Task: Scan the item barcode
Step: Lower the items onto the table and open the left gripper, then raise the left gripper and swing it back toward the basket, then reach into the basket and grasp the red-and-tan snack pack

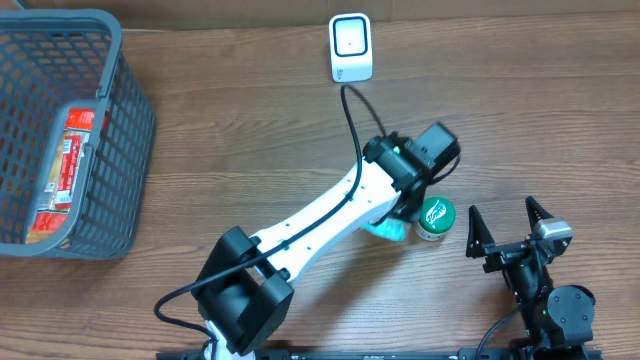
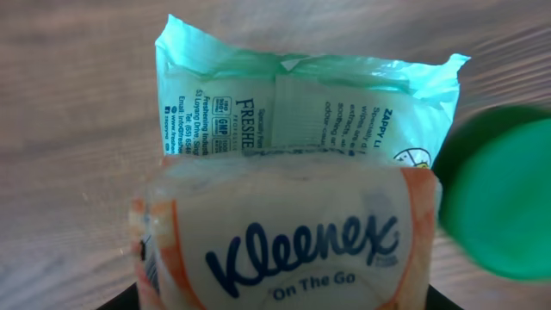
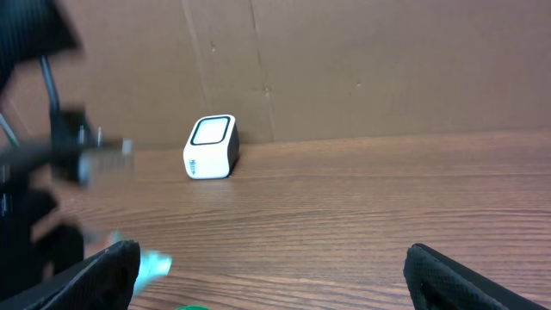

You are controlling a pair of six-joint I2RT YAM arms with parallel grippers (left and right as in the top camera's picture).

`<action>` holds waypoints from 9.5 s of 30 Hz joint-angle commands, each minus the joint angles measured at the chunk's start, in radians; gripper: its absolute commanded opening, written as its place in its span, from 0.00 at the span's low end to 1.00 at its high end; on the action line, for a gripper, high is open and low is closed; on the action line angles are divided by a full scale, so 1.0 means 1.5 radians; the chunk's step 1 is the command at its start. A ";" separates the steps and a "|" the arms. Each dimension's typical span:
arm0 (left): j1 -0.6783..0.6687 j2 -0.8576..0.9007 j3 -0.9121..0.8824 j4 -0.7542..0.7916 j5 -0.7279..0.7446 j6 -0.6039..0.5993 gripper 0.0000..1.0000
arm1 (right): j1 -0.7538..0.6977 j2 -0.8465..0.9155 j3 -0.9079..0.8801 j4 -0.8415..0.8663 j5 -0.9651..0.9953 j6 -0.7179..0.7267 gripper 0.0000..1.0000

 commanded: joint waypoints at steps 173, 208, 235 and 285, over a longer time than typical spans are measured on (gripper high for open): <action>0.956 0.023 0.539 -0.172 -0.081 0.415 1.00 | -0.002 -0.005 -0.007 0.003 0.001 0.001 1.00; 1.059 0.062 0.068 0.357 0.190 0.802 1.00 | -0.002 -0.005 -0.007 0.004 0.001 0.001 1.00; 1.136 0.227 0.068 0.380 0.307 0.834 1.00 | -0.002 -0.005 -0.007 0.003 0.001 0.001 1.00; 1.074 -0.294 0.124 0.379 0.242 0.508 0.04 | -0.002 -0.005 -0.007 0.004 0.001 0.001 1.00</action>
